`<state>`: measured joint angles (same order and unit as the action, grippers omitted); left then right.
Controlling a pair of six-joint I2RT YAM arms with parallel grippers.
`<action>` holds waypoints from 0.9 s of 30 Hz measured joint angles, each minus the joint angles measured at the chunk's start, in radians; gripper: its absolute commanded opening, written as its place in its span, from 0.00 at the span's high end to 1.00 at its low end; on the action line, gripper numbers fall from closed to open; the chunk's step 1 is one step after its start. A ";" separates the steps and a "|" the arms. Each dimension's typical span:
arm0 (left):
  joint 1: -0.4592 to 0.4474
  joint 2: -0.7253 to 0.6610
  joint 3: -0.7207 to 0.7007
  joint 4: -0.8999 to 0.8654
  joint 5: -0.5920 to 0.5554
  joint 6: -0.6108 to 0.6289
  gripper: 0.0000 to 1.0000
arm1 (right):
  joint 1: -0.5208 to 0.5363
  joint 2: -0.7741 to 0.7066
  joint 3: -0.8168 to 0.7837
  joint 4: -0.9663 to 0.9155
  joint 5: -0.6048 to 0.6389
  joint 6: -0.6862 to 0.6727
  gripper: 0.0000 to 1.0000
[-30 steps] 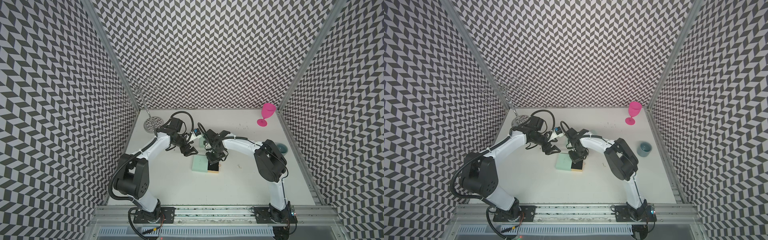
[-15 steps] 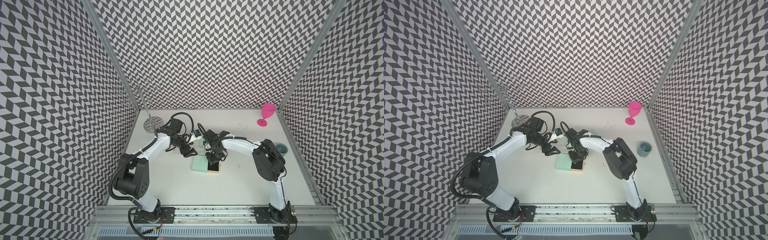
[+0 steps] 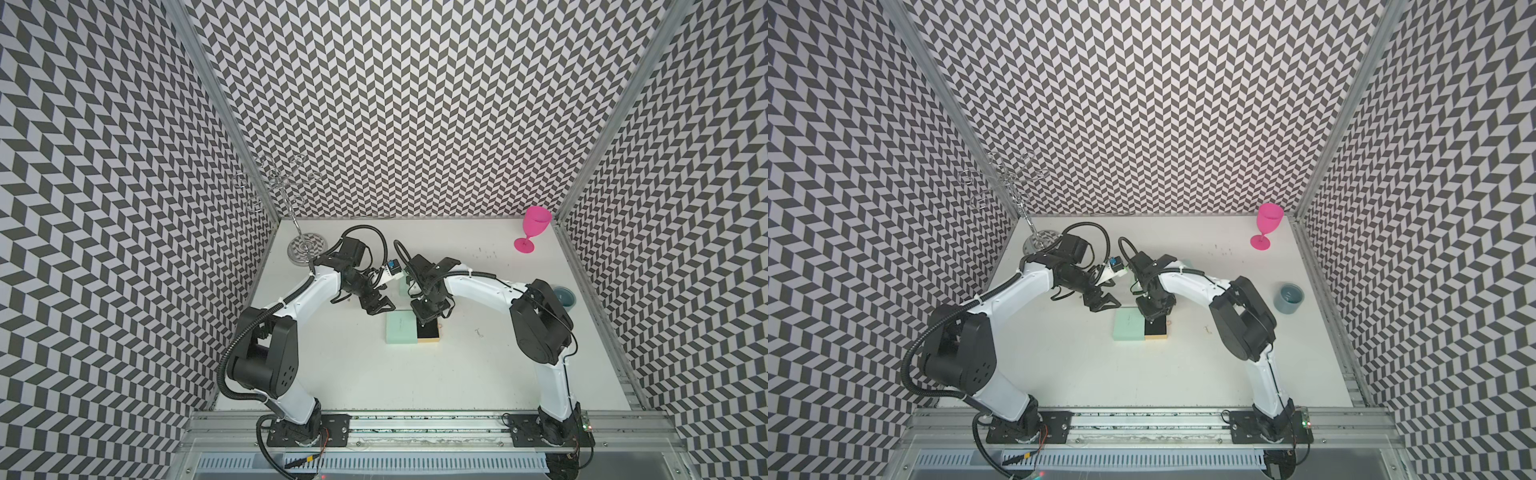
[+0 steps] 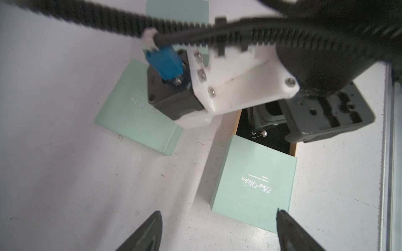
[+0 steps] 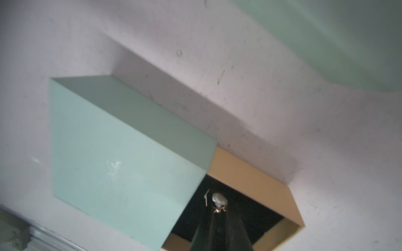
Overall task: Place the earrings into the drawer-style jewelry box
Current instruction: Insert the earring into the inner lining.
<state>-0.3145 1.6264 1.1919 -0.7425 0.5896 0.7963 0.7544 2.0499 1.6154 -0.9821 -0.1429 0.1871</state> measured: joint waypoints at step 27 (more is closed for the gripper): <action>-0.013 0.000 -0.007 -0.005 -0.001 0.018 0.17 | 0.005 -0.073 -0.128 0.023 -0.100 0.020 0.92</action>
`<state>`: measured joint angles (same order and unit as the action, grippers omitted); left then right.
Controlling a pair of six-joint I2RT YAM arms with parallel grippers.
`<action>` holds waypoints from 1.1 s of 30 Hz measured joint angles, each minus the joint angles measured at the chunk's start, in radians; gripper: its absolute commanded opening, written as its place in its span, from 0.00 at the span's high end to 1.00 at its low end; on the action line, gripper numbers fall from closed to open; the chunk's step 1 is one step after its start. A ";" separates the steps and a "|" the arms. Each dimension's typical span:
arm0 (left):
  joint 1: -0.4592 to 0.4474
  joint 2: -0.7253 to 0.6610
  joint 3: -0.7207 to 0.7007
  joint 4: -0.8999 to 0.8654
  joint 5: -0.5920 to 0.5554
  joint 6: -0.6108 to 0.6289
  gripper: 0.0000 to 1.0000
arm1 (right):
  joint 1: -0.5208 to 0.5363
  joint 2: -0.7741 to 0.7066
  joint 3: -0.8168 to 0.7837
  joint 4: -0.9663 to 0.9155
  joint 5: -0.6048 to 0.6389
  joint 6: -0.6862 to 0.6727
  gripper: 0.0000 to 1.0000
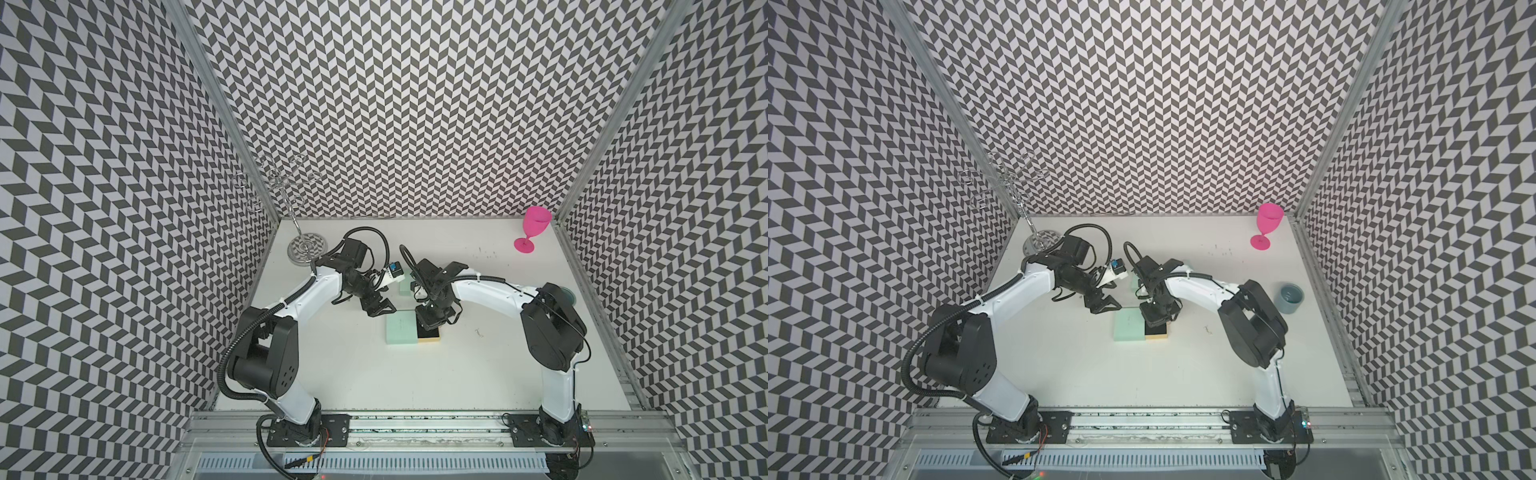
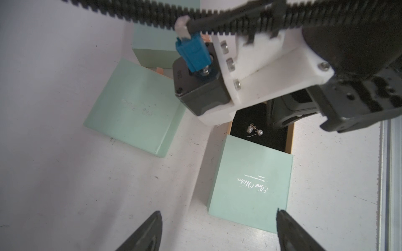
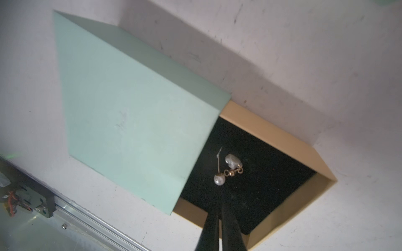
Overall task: Place the earrings into the drawer-style jewelry box
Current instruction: Insert the earring into the inner lining, then pick up the earring from the center of the board.
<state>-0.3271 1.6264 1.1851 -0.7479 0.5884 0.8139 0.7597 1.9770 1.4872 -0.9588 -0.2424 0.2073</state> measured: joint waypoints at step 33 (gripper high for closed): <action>-0.014 0.001 -0.021 0.003 -0.007 -0.003 0.17 | -0.256 -0.413 -0.301 -0.011 0.172 0.049 0.80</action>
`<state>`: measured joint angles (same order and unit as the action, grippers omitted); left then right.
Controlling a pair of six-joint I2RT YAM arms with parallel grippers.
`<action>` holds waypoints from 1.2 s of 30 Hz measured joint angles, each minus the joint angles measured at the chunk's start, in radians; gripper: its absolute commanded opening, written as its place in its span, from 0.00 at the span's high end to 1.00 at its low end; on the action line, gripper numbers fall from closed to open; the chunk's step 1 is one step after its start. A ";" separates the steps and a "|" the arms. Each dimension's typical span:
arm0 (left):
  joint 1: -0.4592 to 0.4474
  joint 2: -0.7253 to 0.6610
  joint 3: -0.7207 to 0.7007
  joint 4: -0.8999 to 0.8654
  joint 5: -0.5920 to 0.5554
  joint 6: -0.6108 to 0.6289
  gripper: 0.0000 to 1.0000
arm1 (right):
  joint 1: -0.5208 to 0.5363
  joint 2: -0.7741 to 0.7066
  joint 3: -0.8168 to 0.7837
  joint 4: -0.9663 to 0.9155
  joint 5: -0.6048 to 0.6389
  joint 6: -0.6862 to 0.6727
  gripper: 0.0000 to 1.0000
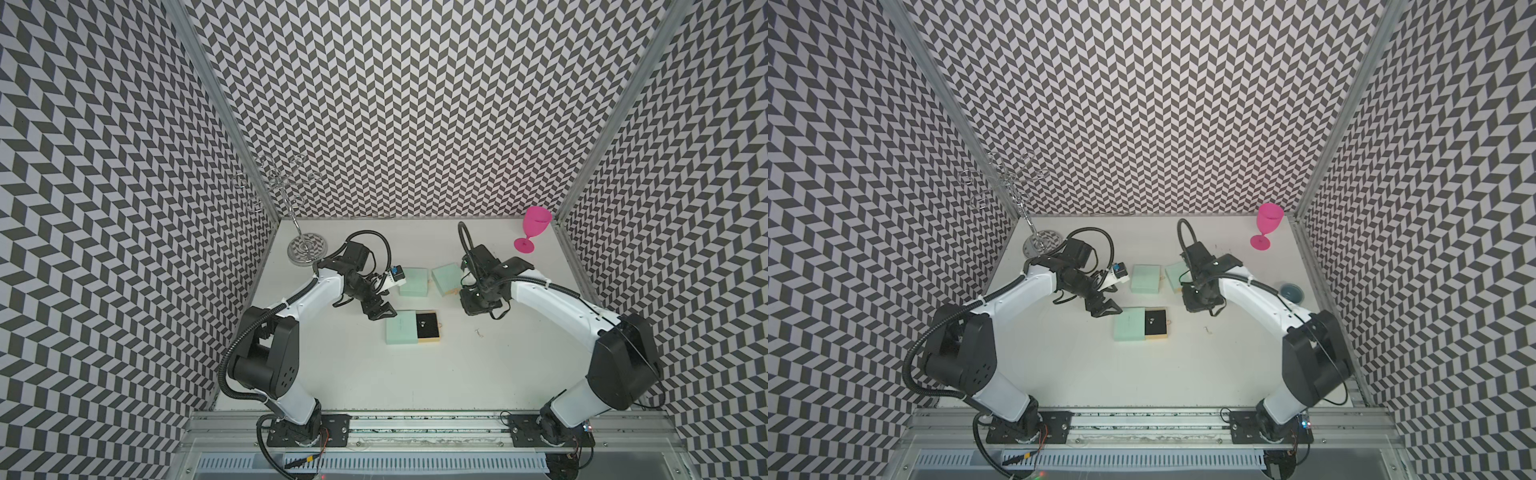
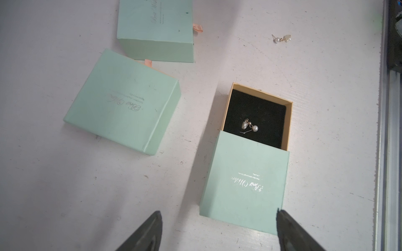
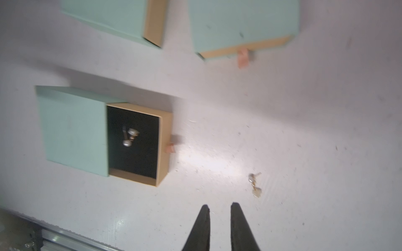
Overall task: Place the earrings into the drawer-style jewelry box
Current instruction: Pick up the earring from the center of the board.
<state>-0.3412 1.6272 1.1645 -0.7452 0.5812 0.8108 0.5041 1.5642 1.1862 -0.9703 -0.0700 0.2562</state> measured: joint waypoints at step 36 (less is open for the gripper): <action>0.006 0.002 0.016 -0.001 -0.004 0.003 0.17 | -0.029 0.169 -0.109 0.041 0.051 -0.002 0.78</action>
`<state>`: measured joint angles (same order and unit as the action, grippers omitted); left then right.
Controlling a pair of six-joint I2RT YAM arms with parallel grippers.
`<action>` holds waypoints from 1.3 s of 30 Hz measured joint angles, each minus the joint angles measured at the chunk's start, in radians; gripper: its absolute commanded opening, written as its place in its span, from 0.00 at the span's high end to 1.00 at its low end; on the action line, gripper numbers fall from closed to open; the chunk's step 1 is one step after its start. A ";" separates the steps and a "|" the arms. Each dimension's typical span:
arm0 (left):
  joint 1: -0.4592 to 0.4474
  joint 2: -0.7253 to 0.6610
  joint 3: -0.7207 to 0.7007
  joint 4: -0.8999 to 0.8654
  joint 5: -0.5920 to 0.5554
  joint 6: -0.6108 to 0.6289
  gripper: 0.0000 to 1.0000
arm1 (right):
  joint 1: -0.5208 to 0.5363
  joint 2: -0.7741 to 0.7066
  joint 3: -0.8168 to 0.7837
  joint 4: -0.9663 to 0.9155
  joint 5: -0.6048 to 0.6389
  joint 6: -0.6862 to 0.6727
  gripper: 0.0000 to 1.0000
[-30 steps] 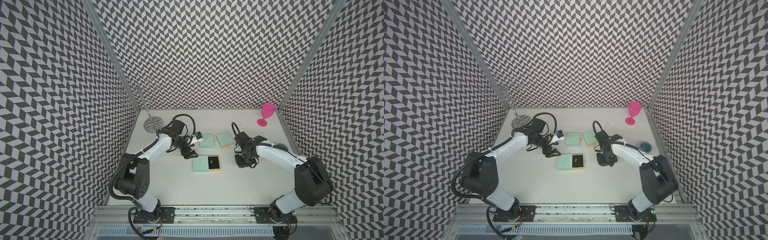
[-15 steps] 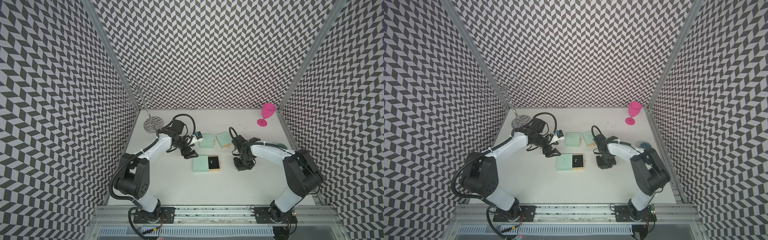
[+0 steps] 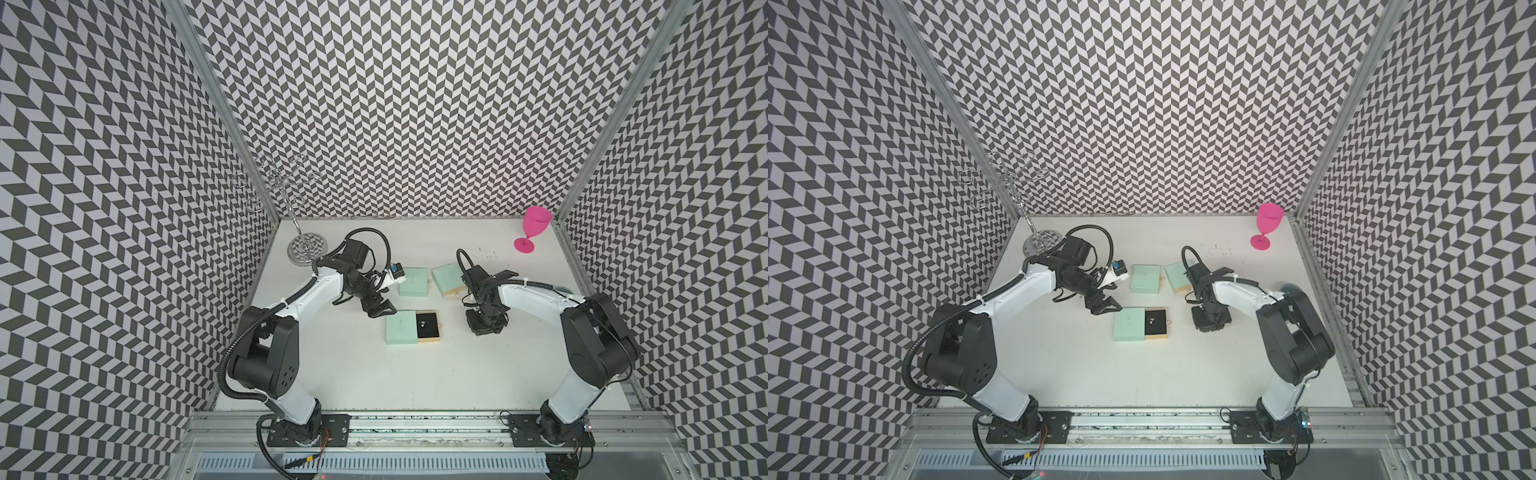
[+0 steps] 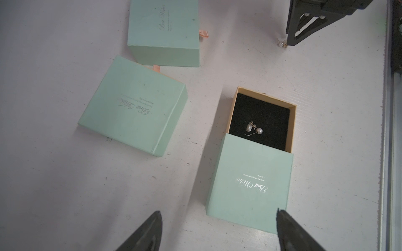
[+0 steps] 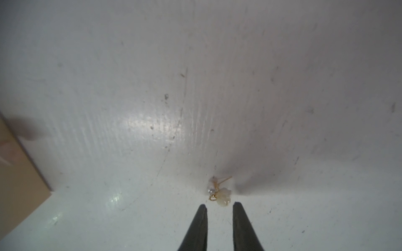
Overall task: Place the earrings into the drawer-style jewelry box
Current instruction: Pick up the earring from the center of the board.
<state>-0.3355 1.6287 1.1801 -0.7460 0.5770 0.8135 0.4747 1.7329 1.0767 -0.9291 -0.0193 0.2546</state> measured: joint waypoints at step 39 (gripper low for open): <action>0.004 0.000 -0.002 0.001 -0.005 0.000 0.17 | 0.000 0.014 -0.015 0.006 -0.054 -0.002 0.93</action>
<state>-0.3313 1.6283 1.1782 -0.7448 0.5724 0.8135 0.4744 1.7473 1.0615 -0.9234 -0.0734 0.2523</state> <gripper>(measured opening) 0.830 0.071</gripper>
